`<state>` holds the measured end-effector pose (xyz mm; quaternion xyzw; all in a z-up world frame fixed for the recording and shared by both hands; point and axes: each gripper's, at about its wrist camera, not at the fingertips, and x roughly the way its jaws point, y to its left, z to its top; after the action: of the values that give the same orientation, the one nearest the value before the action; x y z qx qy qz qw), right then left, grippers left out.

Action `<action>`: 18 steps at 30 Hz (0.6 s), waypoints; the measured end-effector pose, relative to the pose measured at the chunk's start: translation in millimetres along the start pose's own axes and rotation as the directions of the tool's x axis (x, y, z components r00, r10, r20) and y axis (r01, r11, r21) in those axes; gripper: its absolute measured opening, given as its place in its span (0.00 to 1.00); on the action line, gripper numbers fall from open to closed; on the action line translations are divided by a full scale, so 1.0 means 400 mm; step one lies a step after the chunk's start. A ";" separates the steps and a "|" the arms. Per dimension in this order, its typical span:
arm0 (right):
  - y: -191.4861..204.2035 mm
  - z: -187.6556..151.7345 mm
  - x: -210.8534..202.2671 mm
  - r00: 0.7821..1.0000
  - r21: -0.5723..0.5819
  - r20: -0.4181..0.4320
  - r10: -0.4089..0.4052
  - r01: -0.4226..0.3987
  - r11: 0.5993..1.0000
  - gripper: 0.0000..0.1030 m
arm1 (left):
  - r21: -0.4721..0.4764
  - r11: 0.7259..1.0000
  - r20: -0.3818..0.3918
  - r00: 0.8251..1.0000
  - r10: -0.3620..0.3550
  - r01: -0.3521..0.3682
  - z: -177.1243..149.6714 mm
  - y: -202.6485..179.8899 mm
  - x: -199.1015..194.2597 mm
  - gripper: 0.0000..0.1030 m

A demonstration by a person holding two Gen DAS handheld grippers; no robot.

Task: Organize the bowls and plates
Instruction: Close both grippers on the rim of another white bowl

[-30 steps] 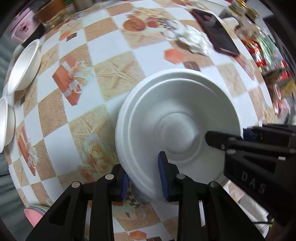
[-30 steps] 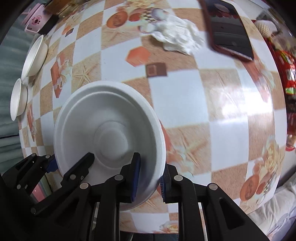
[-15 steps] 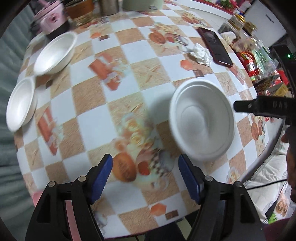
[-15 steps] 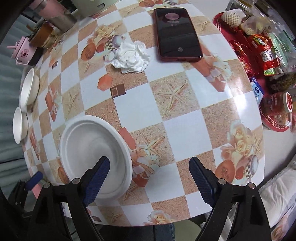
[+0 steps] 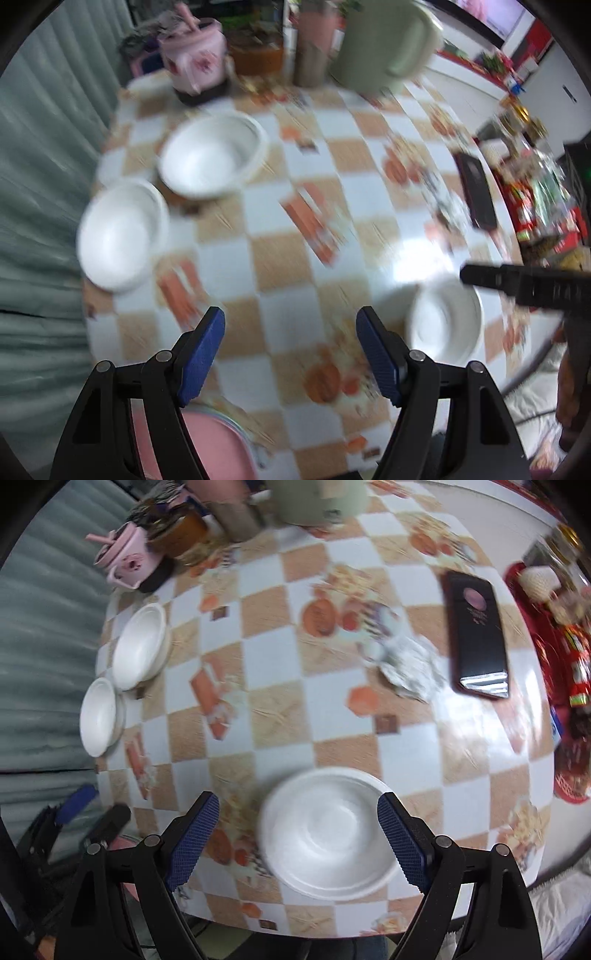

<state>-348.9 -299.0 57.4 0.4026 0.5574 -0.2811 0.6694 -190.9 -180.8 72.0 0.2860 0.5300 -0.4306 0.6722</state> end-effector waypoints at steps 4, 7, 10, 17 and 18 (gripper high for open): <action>0.072 0.063 0.010 1.000 -0.046 -0.004 0.005 -0.005 0.999 0.86 | -0.050 0.997 0.052 0.997 0.063 -0.060 0.085 0.080 -0.011 0.76; 0.107 0.108 0.024 1.000 -0.048 -0.008 0.014 -0.014 0.999 0.86 | -0.093 0.992 0.059 0.994 0.093 -0.087 0.145 0.140 0.005 0.76; 0.141 0.161 0.048 1.000 -0.042 -0.007 0.019 -0.020 0.999 0.86 | -0.127 0.985 0.049 0.991 0.122 -0.115 0.198 0.189 0.038 0.76; 0.205 0.262 0.143 0.999 -0.001 -0.024 0.046 -0.046 0.999 0.86 | -0.188 0.969 -0.008 0.986 0.164 -0.163 0.319 0.271 0.154 0.76; 0.209 0.273 0.154 0.998 0.010 -0.026 0.056 -0.055 0.998 0.86 | -0.188 0.968 -0.016 0.985 0.169 -0.169 0.335 0.279 0.171 0.76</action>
<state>-209.6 -344.1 22.2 0.4245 0.5534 -0.2597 0.6679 -25.5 -260.4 35.1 0.2653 0.5421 -0.3197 0.7305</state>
